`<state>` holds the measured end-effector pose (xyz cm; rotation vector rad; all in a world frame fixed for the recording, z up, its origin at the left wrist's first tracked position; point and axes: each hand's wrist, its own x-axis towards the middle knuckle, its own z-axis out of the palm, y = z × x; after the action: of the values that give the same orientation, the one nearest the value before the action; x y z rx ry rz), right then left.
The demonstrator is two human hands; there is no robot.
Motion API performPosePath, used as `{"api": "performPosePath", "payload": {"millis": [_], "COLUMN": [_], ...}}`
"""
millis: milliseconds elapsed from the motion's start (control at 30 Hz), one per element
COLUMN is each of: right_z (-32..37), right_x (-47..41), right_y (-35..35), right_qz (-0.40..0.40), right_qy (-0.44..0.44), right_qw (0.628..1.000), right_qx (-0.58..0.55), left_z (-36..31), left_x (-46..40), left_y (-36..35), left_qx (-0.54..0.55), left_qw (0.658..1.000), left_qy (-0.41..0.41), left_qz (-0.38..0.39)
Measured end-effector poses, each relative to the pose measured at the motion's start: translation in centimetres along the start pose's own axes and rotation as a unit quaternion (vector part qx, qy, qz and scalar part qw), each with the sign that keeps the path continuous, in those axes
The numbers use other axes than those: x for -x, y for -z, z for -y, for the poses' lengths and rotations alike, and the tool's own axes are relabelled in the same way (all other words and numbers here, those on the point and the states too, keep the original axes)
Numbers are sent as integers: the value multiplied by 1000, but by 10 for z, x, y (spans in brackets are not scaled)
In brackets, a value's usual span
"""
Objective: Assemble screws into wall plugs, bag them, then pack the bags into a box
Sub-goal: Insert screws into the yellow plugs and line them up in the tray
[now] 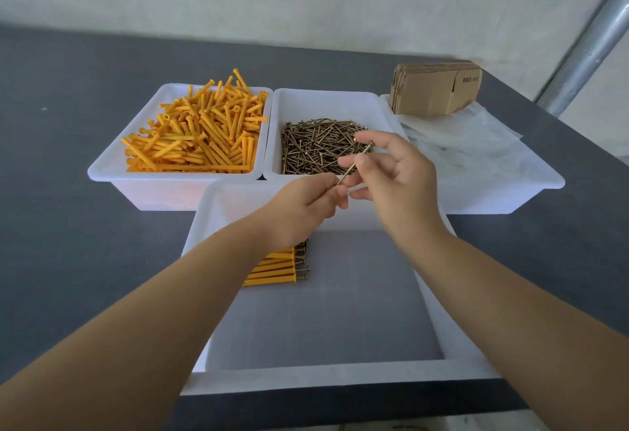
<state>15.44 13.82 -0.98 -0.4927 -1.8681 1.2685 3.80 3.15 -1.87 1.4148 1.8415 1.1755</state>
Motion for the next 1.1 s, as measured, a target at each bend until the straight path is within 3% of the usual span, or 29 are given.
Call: {"api": "performPosePath", "payload": {"millis": [133,300,433,567,633,700,767,833,933,1100], "right_z": [-4,-5,-7,-9,-10,-11,-12,-14,-16,-16], "right_x": [3,0,-1,2,5,9,11,10,8,2], "right_y": [-3,-2,-1,-4,-8,-14,-22,-28,-35,-56], "right_qz": [37,32,68,118,137,160,192,217,229,280], "right_qy": [63,74,51,44,55,76,91,104,116,122], "right_qw": [984,983,982,969,955,937,914,890,870,832], "right_qx": [163,163,169,212,257,301,347,388,420,464], "left_z": [-5,-2,7,12,13,15,20,28,32,33], "left_x": [-1,2,2,5,5,6,5,3,0,-4], "left_y": [5,10,19,29,35,43,51,54,52,51], "left_qx": [13,-109,-39,-30,-32,-109,-192,-269,-371,-394], "left_qw": [999,988,987,987,974,942,907,892,873,870], "left_qy": [-14,-77,-68,-62,-76,-86,-43,63,204,230], "left_qz": [-38,-80,-137,-147,-210,-306,-373,-357,-242,-186]}}
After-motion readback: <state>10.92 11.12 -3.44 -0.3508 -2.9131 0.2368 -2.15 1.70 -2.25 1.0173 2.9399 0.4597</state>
